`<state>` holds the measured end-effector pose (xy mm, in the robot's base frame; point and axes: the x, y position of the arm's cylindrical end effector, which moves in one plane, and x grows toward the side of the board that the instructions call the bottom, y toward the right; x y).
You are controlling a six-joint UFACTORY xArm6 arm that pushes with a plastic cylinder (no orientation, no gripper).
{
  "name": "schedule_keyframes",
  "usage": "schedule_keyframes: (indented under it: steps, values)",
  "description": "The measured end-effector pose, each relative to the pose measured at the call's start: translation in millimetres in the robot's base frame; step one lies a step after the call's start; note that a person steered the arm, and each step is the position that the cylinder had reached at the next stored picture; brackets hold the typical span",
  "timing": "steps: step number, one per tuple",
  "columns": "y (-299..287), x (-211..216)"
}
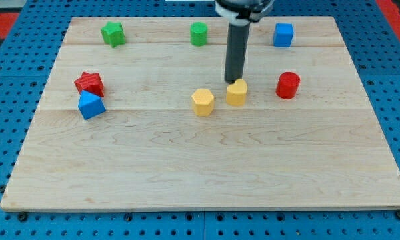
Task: Place the yellow blocks in a diagonal line
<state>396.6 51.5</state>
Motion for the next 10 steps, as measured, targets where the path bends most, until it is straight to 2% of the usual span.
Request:
schedule_keyframes:
  steps: [1,3,4,5,6,7,8,10]
  values:
    - [15.8,66.2]
    - [72.4,124.1]
    - [84.1,133.4]
    - [77.7,65.9]
    - [40.8,11.4]
    - [-26.5,10.2]
    - [-46.8,10.2]
    - [-51.9,10.2]
